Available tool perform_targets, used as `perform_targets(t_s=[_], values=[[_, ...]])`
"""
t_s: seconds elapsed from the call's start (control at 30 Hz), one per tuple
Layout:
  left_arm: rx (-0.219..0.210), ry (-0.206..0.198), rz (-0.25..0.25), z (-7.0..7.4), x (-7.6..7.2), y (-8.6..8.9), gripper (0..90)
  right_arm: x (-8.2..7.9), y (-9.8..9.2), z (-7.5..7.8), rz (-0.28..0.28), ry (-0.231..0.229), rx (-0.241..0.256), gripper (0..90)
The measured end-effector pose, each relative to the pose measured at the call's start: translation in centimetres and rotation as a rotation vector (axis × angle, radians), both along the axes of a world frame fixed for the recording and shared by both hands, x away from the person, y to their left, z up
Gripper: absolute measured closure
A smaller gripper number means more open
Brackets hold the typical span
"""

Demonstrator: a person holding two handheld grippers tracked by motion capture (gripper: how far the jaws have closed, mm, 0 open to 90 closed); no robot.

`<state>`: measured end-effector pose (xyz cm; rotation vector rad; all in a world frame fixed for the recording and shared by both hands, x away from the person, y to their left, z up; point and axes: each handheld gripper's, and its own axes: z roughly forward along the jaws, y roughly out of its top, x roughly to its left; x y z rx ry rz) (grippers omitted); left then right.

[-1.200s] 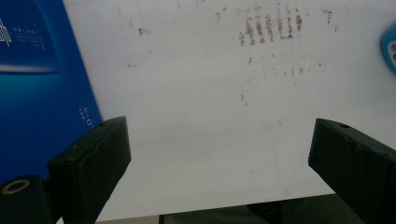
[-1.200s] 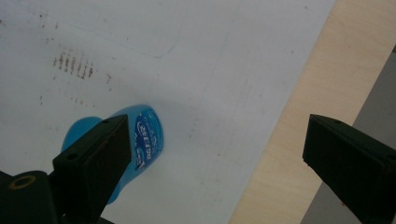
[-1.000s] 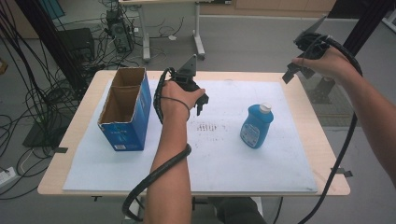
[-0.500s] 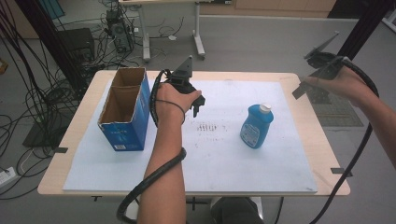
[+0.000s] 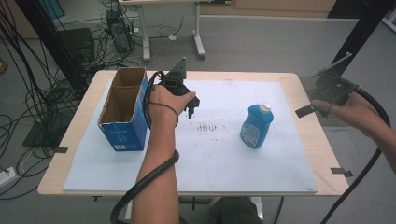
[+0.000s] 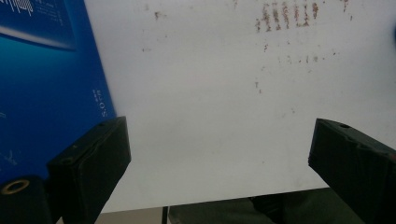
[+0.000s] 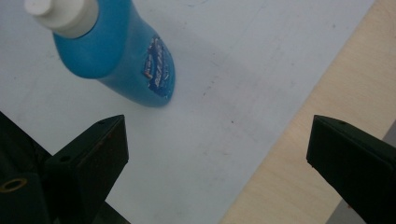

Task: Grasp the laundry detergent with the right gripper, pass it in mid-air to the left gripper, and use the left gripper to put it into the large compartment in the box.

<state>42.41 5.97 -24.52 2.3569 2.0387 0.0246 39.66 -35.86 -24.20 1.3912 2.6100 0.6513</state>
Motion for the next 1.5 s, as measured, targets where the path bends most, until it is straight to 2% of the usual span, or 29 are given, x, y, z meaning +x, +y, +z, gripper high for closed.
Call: perform_targets(t_s=[0.17, 0.27, 0.3, 0.53, 0.6, 0.8, 0.83, 1.0, 1.1, 1.2, 1.27, 1.37, 1.4, 1.5], values=[[-0.003, -0.001, -0.005, -0.2, -0.1, 0.0, 6.1, -1.4, 1.0, -1.5, 0.045, -0.014, 0.010, 5.4], [-0.007, 0.000, -0.006, -0.3, -0.2, 0.0, 6.1, -2.1, 2.0, -3.1, 0.076, -0.017, 0.028, 5.2], [-0.007, 0.001, -0.008, -0.4, -0.3, 0.0, 6.1, -2.1, 2.0, -3.1, 0.076, -0.017, 0.028, 5.2], [0.001, 0.000, 0.001, -0.4, -0.5, 0.8, 6.1, -2.8, 3.9, -6.2, 0.094, -0.049, 0.070, 4.8], [0.003, -0.003, 0.004, -0.3, -0.5, 1.0, 6.1, -2.9, 4.1, -6.5, 0.094, -0.053, 0.073, 4.8], [0.002, -0.003, 0.011, -0.3, -0.6, 1.4, 6.1, -3.1, 5.0, -8.1, 0.098, -0.112, 0.090, 4.3], [0.002, -0.001, 0.010, -0.5, -0.5, 1.5, 6.1, -3.1, 5.3, -8.8, 0.095, -0.124, 0.096, 4.3], [0.003, 0.005, 0.009, -0.8, -0.5, 1.5, 6.0, -3.2, 5.9, -10.2, 0.086, -0.156, 0.108, 3.9], [0.004, 0.007, 0.013, -0.9, -0.4, 1.5, 6.0, -3.3, 6.4, -11.4, 0.077, -0.188, 0.143, 3.9], [0.008, 0.009, 0.010, -1.0, -0.3, 1.6, 6.0, -3.3, 6.7, -11.9, 0.075, -0.209, 0.149, 3.9], [0.010, 0.010, 0.011, -1.0, -0.3, 1.6, 6.0, -3.4, 7.0, -12.4, 0.066, -0.245, 0.161, 3.8], [0.011, 0.012, 0.013, -1.1, -0.2, 1.7, 6.0, -3.5, 7.3, -12.7, 0.061, -0.272, 0.165, 3.8], [0.014, 0.013, 0.013, -1.1, -0.2, 1.8, 6.0, -3.6, 7.6, -12.9, 0.055, -0.298, 0.171, 3.8], [0.015, 0.017, 0.013, -1.2, -0.1, 1.9, 6.0, -3.7, 7.8, -13.2, 0.052, -0.310, 0.174, 3.5]])
